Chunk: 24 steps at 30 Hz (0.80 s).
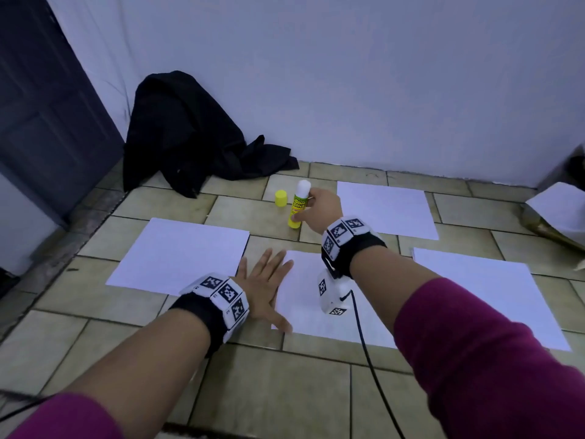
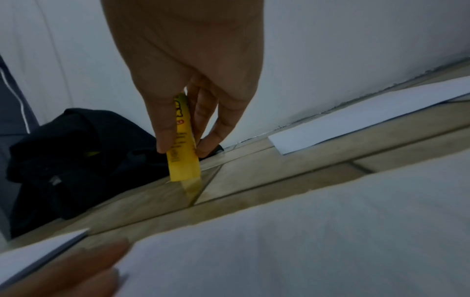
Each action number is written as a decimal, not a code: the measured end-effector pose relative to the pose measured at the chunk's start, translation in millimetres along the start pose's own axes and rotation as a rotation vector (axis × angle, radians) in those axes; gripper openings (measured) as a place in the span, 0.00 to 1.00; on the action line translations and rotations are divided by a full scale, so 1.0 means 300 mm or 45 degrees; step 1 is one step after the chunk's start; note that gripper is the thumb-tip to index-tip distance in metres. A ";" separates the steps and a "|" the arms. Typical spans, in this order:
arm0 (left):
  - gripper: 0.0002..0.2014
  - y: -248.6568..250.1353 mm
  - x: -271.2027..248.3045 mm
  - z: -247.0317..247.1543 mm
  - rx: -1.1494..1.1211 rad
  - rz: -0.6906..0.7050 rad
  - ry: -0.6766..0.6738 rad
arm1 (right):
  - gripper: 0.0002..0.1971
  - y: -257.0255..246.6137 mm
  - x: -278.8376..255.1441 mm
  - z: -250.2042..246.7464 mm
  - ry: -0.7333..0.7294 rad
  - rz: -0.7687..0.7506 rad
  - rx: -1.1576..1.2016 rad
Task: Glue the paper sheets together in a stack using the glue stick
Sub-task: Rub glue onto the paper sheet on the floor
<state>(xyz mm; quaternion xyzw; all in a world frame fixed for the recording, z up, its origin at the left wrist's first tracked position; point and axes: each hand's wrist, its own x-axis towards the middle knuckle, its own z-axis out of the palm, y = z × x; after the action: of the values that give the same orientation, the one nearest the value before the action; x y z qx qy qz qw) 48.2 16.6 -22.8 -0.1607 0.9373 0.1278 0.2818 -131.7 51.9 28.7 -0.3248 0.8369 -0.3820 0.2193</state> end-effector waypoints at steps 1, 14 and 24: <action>0.65 -0.002 -0.001 -0.001 0.010 0.013 -0.004 | 0.15 -0.002 0.007 0.009 -0.010 -0.010 -0.019; 0.67 -0.008 -0.005 -0.007 0.012 0.009 -0.030 | 0.32 0.004 0.029 0.035 -0.081 0.028 -0.261; 0.48 0.016 -0.035 -0.024 -0.074 -0.032 -0.001 | 0.26 0.156 -0.154 -0.246 0.041 0.051 -0.214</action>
<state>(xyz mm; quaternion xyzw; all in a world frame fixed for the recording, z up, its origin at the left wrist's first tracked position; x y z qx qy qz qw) 51.2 21.0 -10.4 -0.1804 0.9309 0.1515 0.2791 -162.7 144.7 42.8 -0.3190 0.8759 -0.3112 0.1852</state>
